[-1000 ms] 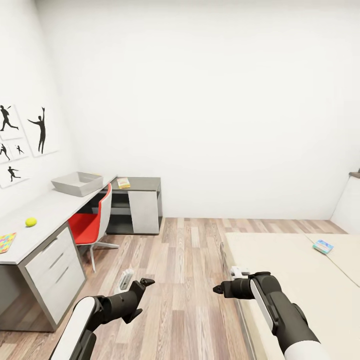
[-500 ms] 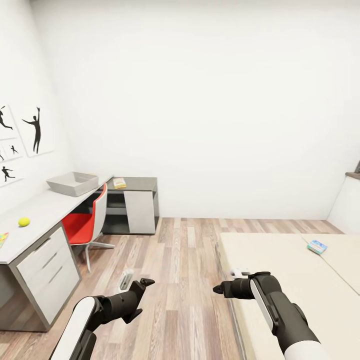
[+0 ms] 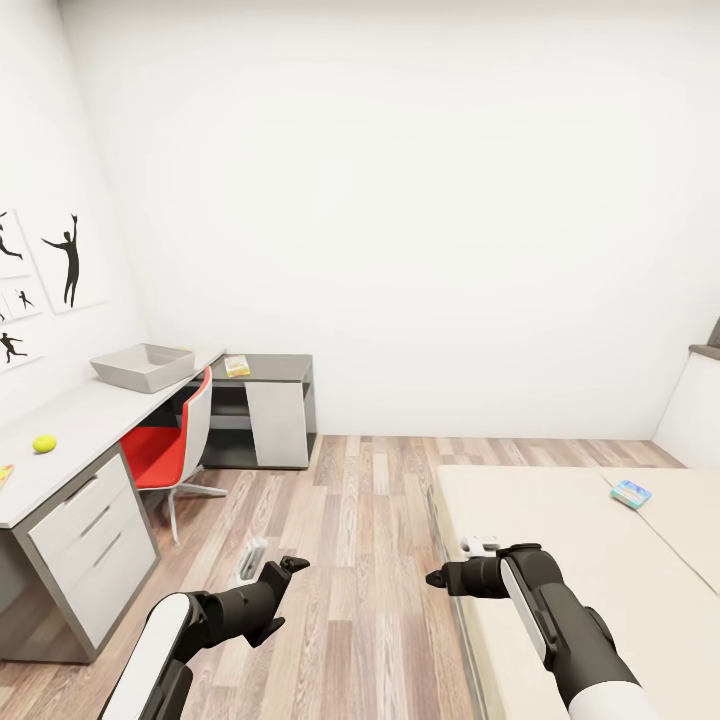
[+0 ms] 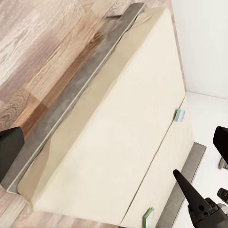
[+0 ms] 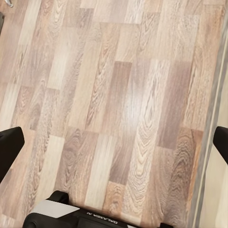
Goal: Put all the toys in the child's room - the three board games (two on the bed and one on the table), the two jigsaw puzzles on the table, and the tennis ball on the table - inside the toy box on the table in the child's room.
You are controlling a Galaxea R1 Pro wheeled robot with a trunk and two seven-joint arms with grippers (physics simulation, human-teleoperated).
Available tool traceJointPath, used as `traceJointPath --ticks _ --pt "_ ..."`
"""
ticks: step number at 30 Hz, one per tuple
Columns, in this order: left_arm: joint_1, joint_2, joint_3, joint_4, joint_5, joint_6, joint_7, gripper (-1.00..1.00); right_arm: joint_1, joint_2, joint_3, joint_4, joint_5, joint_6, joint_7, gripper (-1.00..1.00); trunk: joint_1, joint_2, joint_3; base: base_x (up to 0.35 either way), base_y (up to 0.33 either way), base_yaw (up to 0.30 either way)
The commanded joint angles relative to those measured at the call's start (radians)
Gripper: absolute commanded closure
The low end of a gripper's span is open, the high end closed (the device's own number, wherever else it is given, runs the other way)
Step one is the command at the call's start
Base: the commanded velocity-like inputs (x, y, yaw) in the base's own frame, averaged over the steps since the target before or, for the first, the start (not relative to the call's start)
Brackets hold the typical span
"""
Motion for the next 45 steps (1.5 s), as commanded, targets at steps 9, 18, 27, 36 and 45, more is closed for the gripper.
traceJointPath --ticks 9,18,27,36,45 --pt "0.000 -0.001 0.003 -0.001 0.010 0.003 0.010 -1.00 0.000 -0.001 0.001 -0.001 0.001 0.004 0.002 -1.00 0.000 -0.001 0.000 0.000 -0.007 0.000" --pt "0.000 -0.001 0.003 -0.002 0.010 0.003 0.010 -1.00 0.000 -0.001 0.001 -0.001 0.001 0.004 0.002 -1.00 0.000 -0.001 0.000 0.000 -0.002 0.000" --pt "0.000 -0.001 0.002 -0.002 0.010 0.003 0.010 -1.00 0.000 -0.001 0.001 -0.001 0.001 0.004 0.001 -1.00 0.000 -0.001 0.000 0.000 -0.080 0.000" --pt "0.000 -0.001 0.002 -0.001 0.010 0.003 0.010 -1.00 0.000 -0.001 0.001 -0.001 0.001 0.004 0.001 -1.00 0.000 -0.001 0.000 0.000 -0.218 0.000" --pt "0.000 -0.001 0.003 -0.001 0.010 0.003 0.010 -1.00 0.000 -0.001 0.001 -0.001 0.002 0.004 0.001 -1.00 0.000 -0.001 0.000 0.000 -0.261 0.000"
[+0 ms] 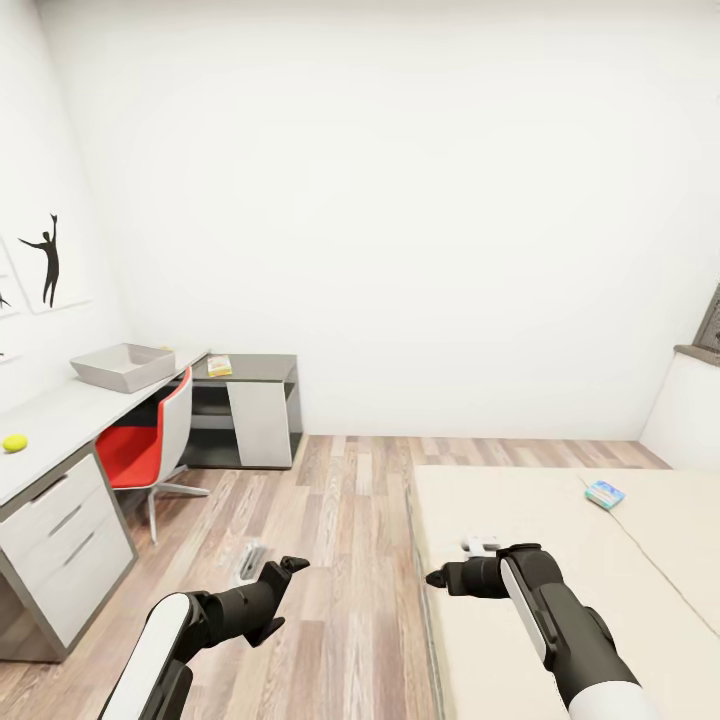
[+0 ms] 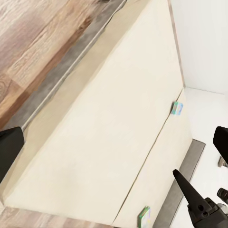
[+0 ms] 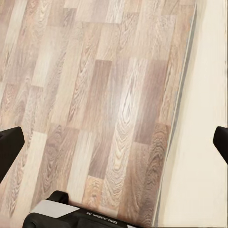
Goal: Put all the toys in the child's room - the three board games (two on the bed and one on the table), the two jigsaw puzzles on the table, and the tennis ball on the table - inside the toy box on the table in the child's room.
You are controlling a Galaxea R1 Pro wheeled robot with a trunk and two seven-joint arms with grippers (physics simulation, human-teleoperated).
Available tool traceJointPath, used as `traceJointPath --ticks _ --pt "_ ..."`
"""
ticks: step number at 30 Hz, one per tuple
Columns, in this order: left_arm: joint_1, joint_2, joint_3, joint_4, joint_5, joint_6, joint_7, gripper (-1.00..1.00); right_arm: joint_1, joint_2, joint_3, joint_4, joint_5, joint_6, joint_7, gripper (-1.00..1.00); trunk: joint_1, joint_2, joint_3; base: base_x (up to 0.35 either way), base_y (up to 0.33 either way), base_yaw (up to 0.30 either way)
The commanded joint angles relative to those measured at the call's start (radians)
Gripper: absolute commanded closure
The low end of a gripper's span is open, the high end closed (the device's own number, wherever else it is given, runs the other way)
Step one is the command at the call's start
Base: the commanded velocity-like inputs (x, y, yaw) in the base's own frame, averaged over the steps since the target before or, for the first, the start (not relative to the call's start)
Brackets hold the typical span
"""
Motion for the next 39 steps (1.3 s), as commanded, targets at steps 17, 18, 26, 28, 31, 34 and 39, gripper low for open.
traceJointPath --ticks 17,18,26,28,31,34,39 --pt "0.000 -0.001 0.003 -0.001 0.010 0.003 0.011 -1.00 0.000 -0.001 0.001 0.000 0.001 0.003 0.002 -1.00 0.001 -0.001 -0.001 0.000 -0.275 0.000" --pt "0.000 -0.001 0.003 -0.001 0.010 0.003 0.011 -1.00 0.000 -0.001 0.001 0.000 0.001 0.003 0.002 -1.00 0.001 -0.001 -0.001 0.000 -0.277 0.000" --pt "0.000 -0.001 0.003 -0.001 0.010 0.003 0.011 -1.00 0.000 -0.001 0.001 0.000 0.001 0.003 0.002 -1.00 0.001 -0.001 -0.001 0.000 -0.277 0.000" --pt "0.000 -0.001 0.003 -0.001 0.010 0.003 0.010 -1.00 0.000 -0.001 0.001 0.000 0.001 0.003 0.002 -1.00 0.001 -0.001 -0.001 0.000 -0.278 0.000" --pt "0.000 -0.001 0.003 -0.001 0.010 0.003 0.010 -1.00 0.000 -0.001 0.001 0.000 0.001 0.003 0.002 -1.00 0.001 -0.001 -0.001 0.000 -0.278 0.000" --pt "0.000 -0.001 0.003 -0.001 0.010 0.003 0.010 -1.00 0.000 -0.001 0.001 0.000 0.001 0.003 0.002 -1.00 0.001 -0.001 -0.001 0.000 -0.278 -0.018" --pt "0.000 -0.001 0.003 -0.001 0.010 0.003 0.011 -1.00 0.000 -0.001 0.001 0.000 0.001 0.003 0.002 -1.00 0.001 -0.001 -0.001 0.000 -0.278 -0.079"
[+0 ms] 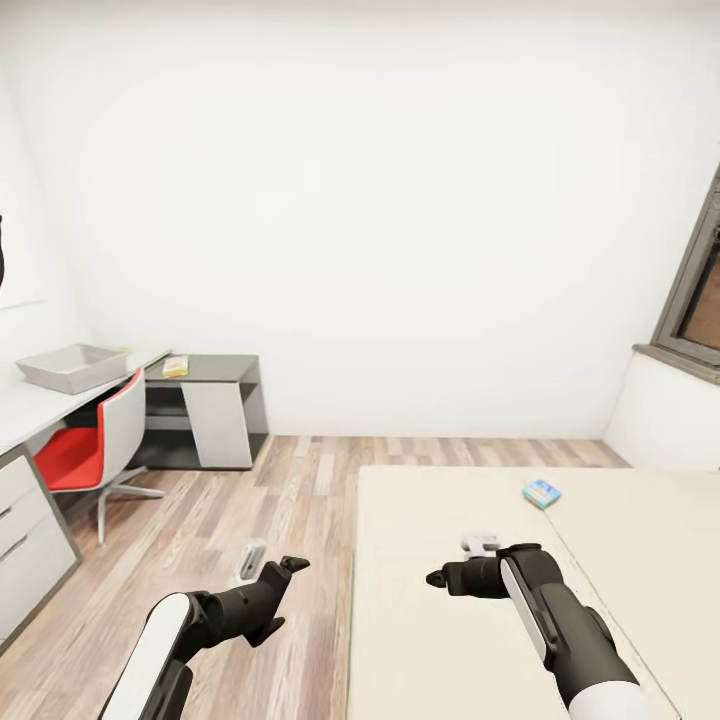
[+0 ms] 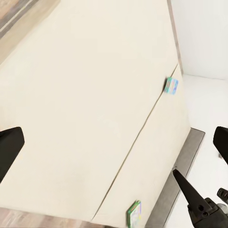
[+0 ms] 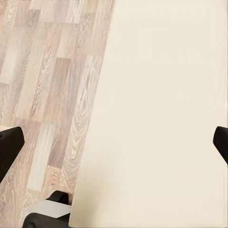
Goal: Put all the toys in the child's room - the three board games (two on the bed and one on the table), the two jigsaw puzzles on the table, and the tennis ball on the table - inside the toy box on the table in the child's room.
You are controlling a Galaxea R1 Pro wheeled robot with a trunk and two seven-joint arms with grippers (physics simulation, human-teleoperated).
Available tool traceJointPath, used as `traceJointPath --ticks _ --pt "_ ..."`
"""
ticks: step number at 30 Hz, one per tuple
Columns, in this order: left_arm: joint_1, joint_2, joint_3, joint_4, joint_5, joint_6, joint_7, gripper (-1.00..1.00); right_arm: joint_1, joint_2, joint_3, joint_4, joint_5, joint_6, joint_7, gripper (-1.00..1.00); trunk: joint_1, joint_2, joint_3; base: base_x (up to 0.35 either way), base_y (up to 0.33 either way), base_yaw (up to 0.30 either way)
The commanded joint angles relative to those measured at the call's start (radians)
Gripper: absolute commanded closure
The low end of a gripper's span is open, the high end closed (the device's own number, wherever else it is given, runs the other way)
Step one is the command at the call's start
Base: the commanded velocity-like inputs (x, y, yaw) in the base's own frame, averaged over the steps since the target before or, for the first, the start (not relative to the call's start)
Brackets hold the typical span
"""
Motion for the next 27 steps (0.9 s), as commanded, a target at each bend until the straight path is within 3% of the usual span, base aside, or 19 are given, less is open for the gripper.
traceJointPath --ticks 1,27 --pt "0.000 -0.001 0.003 -0.001 0.010 0.003 0.010 -1.00 0.000 -0.001 0.001 0.000 0.002 0.003 0.003 -1.00 0.001 -0.001 -0.001 0.000 -0.278 -0.115" --pt "0.000 -0.001 0.003 -0.001 0.010 0.003 0.010 -1.00 0.000 0.000 0.001 0.000 0.002 0.003 0.003 -1.00 0.001 -0.001 -0.001 0.000 -0.278 -0.033"
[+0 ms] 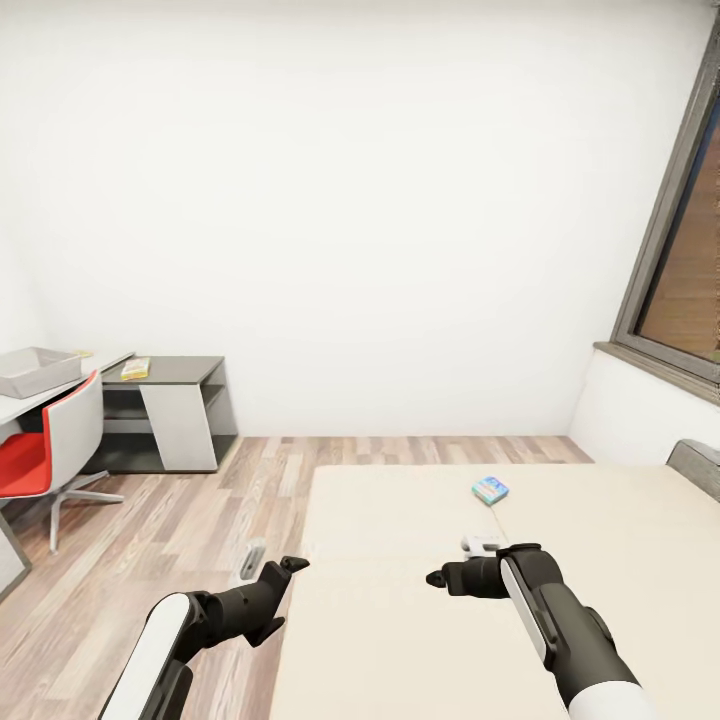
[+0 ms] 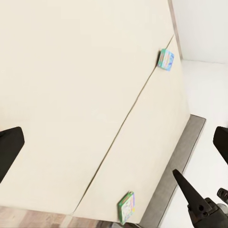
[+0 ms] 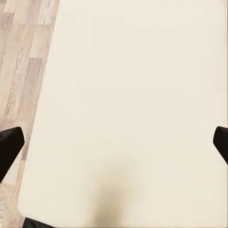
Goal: Put all the toys in the child's room - the three board games (two on the bed and one on the table), the two jigsaw puzzles on the table, and the tennis ball on the table - inside the toy box on the table in the child's room.
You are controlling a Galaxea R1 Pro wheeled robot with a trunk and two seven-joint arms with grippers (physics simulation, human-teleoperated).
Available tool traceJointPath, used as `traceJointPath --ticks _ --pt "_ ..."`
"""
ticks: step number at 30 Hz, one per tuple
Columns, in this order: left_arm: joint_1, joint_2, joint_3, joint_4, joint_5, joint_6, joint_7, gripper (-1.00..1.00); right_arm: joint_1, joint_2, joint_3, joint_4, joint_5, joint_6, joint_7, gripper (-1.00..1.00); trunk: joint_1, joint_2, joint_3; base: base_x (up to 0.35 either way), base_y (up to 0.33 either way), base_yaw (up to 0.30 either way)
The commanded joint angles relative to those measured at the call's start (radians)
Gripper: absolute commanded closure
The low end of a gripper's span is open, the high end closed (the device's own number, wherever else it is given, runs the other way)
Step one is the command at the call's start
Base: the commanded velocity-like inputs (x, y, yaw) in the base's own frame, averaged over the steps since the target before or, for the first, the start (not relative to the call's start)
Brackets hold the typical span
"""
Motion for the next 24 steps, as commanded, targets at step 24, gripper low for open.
traceJointPath --ticks 24 --pt "0.000 -0.001 0.003 -0.001 0.010 0.003 0.010 -1.00 0.000 -0.001 0.001 0.000 0.001 0.003 0.002 -1.00 0.001 -0.001 -0.001 0.000 -0.278 -0.001"
